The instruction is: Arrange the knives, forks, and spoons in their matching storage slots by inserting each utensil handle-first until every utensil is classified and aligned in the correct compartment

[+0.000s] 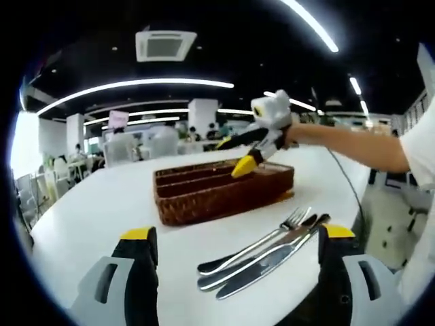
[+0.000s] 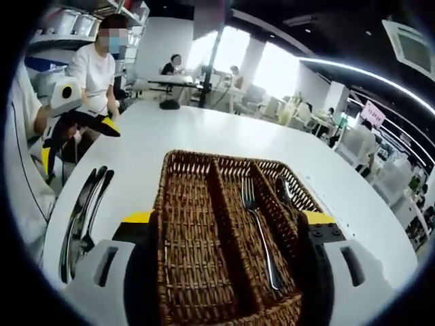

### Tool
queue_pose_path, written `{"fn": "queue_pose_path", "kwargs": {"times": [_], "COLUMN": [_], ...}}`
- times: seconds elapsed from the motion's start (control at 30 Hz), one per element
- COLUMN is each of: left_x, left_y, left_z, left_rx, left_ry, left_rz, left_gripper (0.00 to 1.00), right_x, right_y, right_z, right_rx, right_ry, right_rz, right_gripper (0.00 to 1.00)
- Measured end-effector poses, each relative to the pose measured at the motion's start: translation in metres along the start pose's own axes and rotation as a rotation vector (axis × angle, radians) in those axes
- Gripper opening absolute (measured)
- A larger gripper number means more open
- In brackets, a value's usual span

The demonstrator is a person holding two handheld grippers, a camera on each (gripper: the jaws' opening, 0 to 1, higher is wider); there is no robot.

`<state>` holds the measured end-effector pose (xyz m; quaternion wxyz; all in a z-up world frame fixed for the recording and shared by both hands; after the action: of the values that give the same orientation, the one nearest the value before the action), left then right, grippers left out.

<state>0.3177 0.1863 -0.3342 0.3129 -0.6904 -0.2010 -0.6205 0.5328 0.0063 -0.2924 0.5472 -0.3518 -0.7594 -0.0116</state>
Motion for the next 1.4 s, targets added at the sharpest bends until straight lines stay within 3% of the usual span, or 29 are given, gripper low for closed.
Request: {"fn": "queue_pose_path", "kwargs": {"times": [0.57, 0.9, 1.4], "left_x": [0.002, 0.000, -0.003], "left_y": [0.003, 0.006, 0.016], "left_z": [-0.008, -0.011, -0.013], "left_rx": [-0.023, -0.031, -0.054], "left_ry": [0.001, -0.007, -0.014], "left_rz": [-0.001, 0.006, 0.019], "left_gripper": [0.99, 0.99, 0.99], "right_x": [0.011, 0.004, -0.006], "right_y": [-0.033, -0.053, -0.071], "right_z": [0.016, 0.031, 0.035], "right_rx": [-0.039, -0.067, -0.113], "right_ry": [0.013, 0.057, 0.103], "right_rz": [-0.082, -0.124, -0.151], "right_gripper": [0.93, 0.97, 0.99]}}
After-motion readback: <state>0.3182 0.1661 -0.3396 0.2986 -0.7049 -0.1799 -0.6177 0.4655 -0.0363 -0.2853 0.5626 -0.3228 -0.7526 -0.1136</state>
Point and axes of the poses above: the point that each gripper's makers call its tool centre point, and the gripper's own axes: y roughly forward along the fingers, z roughly to its left, x roughly out of its top, the point moved 7 cm from there along -y, roughly backward along the fingers, and after that the axes turned 14 degrees about -x, right-handed, at the moved point
